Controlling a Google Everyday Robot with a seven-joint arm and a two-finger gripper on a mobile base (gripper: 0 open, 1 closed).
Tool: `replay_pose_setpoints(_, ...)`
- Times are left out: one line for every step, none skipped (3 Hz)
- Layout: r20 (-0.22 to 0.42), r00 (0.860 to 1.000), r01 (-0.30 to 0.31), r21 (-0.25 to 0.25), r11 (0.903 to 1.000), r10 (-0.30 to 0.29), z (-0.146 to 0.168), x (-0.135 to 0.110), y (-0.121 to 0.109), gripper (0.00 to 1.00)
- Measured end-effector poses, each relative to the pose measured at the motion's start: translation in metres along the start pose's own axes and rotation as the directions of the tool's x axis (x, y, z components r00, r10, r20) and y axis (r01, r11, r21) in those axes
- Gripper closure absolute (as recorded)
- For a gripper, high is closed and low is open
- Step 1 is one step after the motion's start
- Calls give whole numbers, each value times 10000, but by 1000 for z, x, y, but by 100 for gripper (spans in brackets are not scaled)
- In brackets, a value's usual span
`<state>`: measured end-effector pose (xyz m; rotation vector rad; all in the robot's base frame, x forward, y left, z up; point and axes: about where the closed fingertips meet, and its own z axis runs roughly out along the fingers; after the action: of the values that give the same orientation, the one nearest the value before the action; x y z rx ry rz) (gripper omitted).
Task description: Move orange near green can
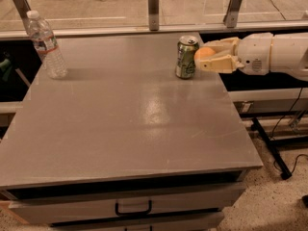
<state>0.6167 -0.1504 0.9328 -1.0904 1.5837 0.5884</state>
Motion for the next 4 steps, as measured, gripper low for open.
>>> replay_pose_setpoints(285,9989,-366,-125,9993,369,12,18,-17,82)
replay_pose_setpoints(389,9977,-555,3,9985,555,14,35,-27,59)
replay_pose_setpoints(509,9967,-639,194,9978,628,10,47,-32,36)
replay_pose_setpoints(739,9945,-757,102,9971,747,19,57,-29,12)
